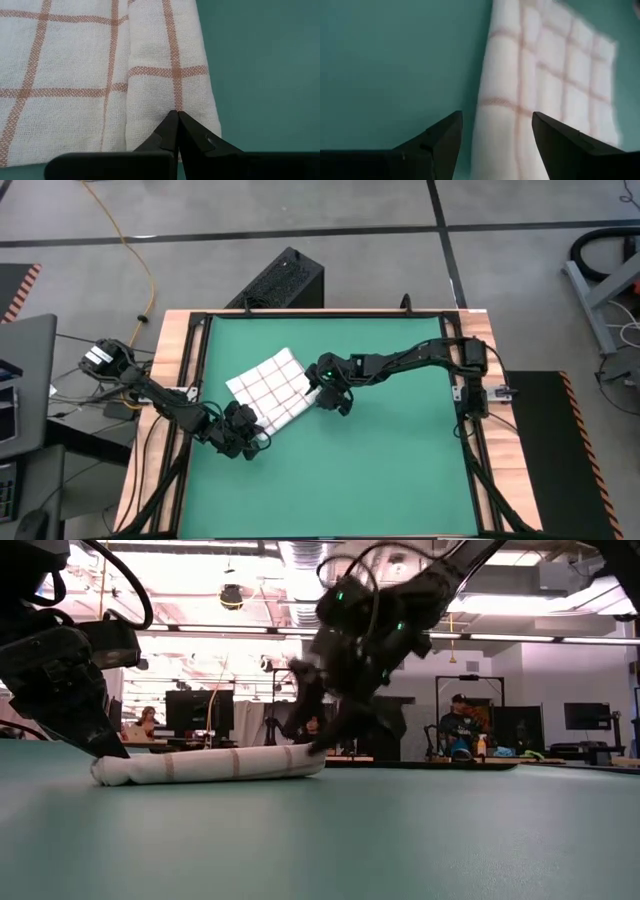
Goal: Roll towel
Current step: Roll the white towel
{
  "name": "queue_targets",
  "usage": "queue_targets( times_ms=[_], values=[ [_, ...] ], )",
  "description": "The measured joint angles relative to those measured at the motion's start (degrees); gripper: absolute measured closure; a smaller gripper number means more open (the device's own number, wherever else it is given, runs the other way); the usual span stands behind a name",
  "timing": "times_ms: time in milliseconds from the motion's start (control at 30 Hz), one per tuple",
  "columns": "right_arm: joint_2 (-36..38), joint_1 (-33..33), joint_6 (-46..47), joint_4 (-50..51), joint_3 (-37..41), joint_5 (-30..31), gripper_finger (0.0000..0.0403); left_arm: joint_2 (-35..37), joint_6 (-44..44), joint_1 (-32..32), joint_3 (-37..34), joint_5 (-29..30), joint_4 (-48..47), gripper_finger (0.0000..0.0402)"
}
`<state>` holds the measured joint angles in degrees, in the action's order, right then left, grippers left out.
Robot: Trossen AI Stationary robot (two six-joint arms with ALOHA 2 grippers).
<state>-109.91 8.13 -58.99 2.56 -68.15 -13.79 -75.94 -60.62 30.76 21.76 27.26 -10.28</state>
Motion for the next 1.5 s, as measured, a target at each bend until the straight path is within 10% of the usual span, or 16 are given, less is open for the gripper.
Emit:
queue_targets(
  times_ms=[500, 967, 1500],
  values=[
    [-6.3, 1.8, 6.4, -1.9, -0.1, 2.3, 0.0156, 0.0, 1.3, 0.0, -0.1, 0.0, 0.6, 0.0402],
    [-6.2, 1.0, 22.7, 1.2, -0.2, 8.2, 0.0382, -0.1, 1.5, 0.0, -0.4, -1.0, 4.4, 0.0401],
    [-0.8, -5.8, 40.0, 13.9, 0.2, 7.0, 0.0381, 1.4, 7.9, -3.7, 6.9, 3.0, 15.7, 0.0402]
  ],
)
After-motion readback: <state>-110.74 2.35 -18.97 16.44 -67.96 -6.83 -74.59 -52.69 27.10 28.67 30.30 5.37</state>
